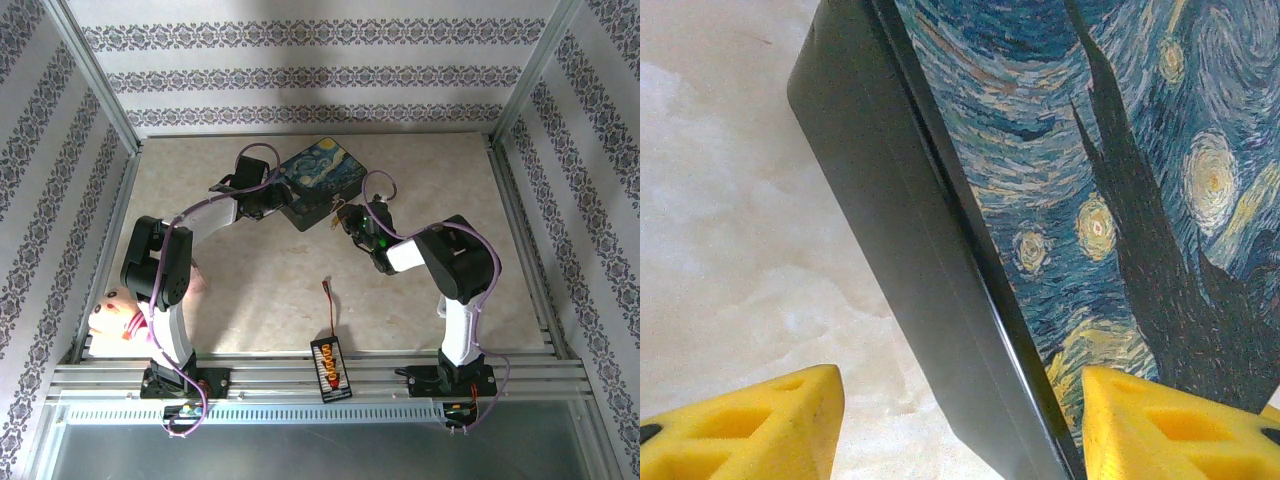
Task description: Unlock the padlock with the key
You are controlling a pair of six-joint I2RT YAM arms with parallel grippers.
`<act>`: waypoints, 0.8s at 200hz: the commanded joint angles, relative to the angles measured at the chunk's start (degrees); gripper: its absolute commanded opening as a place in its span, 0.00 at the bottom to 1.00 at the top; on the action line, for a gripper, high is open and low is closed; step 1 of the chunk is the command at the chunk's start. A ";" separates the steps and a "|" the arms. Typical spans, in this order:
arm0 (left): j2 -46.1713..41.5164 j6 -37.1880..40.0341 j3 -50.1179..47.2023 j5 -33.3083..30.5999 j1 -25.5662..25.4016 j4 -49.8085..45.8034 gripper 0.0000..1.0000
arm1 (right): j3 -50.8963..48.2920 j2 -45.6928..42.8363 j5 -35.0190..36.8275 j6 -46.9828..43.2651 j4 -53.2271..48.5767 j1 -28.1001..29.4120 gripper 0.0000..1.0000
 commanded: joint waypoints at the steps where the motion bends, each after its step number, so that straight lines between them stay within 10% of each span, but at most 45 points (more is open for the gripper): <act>1: 3.81 0.54 -2.30 -5.98 1.07 -10.65 0.60 | -0.41 -1.34 9.65 -0.59 3.39 -1.48 0.00; 160: 4.00 0.62 -3.86 -4.88 1.82 -9.68 0.53 | 4.56 3.27 18.51 -3.85 8.85 -0.98 0.00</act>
